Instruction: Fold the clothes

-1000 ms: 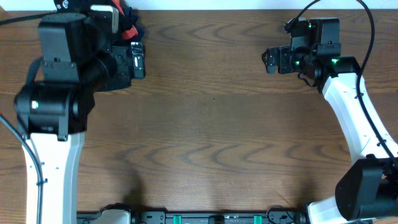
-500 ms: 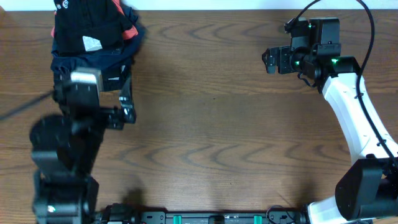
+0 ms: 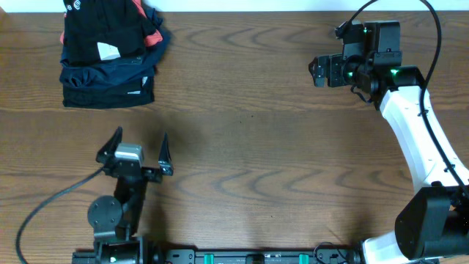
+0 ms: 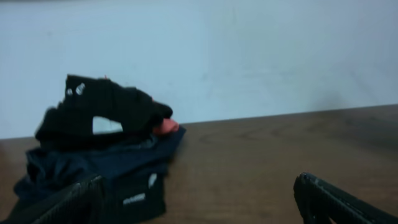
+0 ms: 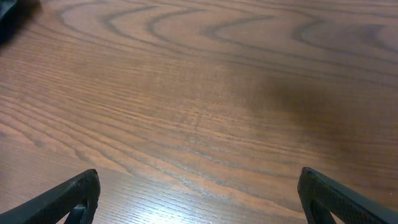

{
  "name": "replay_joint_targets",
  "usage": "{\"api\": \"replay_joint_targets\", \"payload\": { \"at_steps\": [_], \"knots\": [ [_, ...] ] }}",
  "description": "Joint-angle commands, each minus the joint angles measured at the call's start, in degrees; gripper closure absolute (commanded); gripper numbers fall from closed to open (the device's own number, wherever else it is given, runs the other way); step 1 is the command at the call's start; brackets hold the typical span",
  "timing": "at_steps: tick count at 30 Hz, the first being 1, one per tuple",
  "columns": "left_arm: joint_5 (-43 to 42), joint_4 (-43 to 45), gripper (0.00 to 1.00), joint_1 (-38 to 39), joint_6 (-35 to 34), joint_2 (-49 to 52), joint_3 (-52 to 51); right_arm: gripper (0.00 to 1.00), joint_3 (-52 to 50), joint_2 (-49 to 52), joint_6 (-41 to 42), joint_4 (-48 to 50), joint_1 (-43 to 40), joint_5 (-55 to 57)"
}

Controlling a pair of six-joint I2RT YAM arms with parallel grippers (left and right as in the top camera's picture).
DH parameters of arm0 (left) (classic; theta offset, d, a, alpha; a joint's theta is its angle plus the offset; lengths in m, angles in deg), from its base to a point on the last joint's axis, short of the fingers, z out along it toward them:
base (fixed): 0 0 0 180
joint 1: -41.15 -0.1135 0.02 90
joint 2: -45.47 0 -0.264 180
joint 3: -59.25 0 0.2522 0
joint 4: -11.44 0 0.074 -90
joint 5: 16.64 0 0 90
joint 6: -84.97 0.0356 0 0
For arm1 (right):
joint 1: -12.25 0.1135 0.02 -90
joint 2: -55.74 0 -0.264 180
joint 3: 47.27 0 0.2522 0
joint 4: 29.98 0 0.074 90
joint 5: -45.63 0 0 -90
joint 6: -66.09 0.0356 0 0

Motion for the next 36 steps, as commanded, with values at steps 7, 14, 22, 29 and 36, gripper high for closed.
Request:
{"api": "replay_joint_targets", "payload": {
  "at_steps": [7, 14, 22, 29, 36],
  "knots": [
    [-0.39, 0.35, 0.02, -0.61, 0.63, -7.19, -4.42, 0.01, -0.04, 0.13, -0.66, -0.04, -0.59, -0.09],
    [-0.28, -0.28, 0.02, -1.31, 0.59, -10.93, -6.54, 0.01, -0.04, 0.13, -0.66, -0.04, -0.59, -0.09],
    [-0.28, -0.24, 0.02, -1.55, 0.59, -14.91, -8.92, 0.01, -0.04, 0.13, -0.66, -0.04, -0.59, -0.09],
    [-0.28, 1.55, 0.02, -1.55, 0.59, -15.04, -9.38, 0.01, -0.04, 0.13, -0.66, -0.04, -0.59, -0.09],
    [-0.28, 0.81, 0.02, -1.55, 0.57, -15.04, -9.62, 0.01, -0.04, 0.13, -0.68, -0.04, -0.61, -0.07]
  ]
}}
